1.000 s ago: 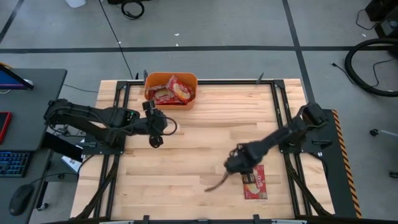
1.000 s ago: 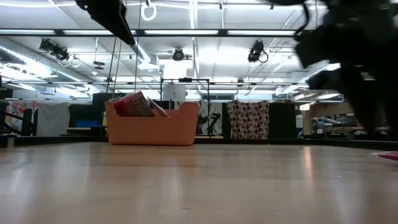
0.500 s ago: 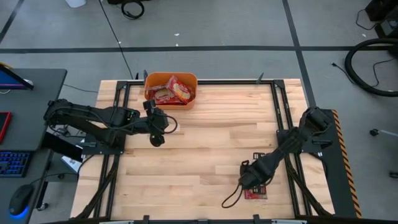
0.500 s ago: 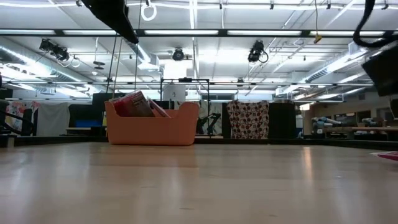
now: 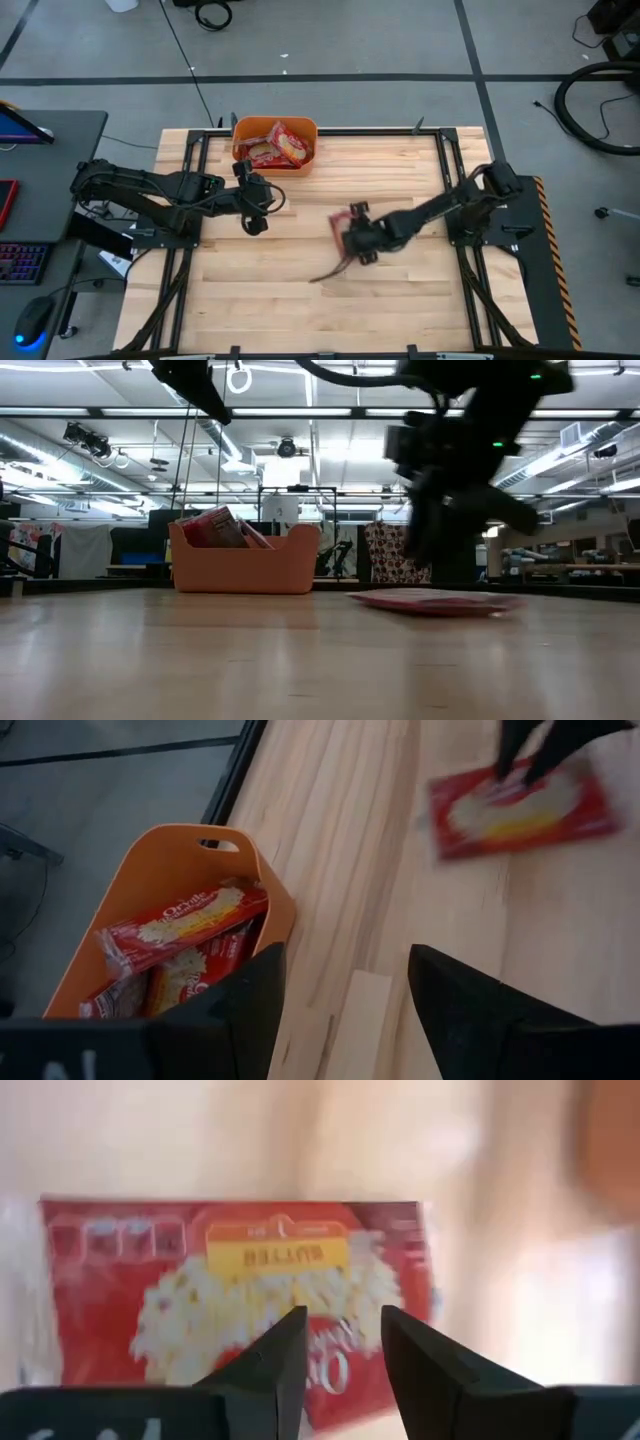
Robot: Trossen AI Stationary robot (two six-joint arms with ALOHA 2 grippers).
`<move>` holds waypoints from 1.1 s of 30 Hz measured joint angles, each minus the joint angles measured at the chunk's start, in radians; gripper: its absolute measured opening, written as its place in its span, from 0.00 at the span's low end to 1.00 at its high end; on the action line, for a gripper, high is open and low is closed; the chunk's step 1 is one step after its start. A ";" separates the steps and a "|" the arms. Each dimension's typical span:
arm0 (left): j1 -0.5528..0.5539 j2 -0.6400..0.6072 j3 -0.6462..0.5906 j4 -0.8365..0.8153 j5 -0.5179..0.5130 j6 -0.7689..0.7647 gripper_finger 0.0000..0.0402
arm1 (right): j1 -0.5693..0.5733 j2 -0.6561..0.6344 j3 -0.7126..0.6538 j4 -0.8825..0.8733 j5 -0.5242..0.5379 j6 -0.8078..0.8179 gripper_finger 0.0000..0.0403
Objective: Sort popcorn bags into baskets
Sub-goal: Put the popcorn bag into the orange bin
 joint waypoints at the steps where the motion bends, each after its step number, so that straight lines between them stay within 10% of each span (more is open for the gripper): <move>1: 0.000 0.000 0.000 0.000 0.003 0.000 0.54 | -0.017 0.000 0.015 0.015 0.025 -0.045 0.33; 17: 0.000 0.000 0.000 0.001 0.050 -0.035 0.54 | 0.035 -0.001 -0.007 0.122 -0.108 -0.155 0.33; 33: 0.000 0.000 0.000 0.000 0.052 -0.082 0.54 | 0.184 -0.001 -0.198 0.199 0.210 -0.156 0.36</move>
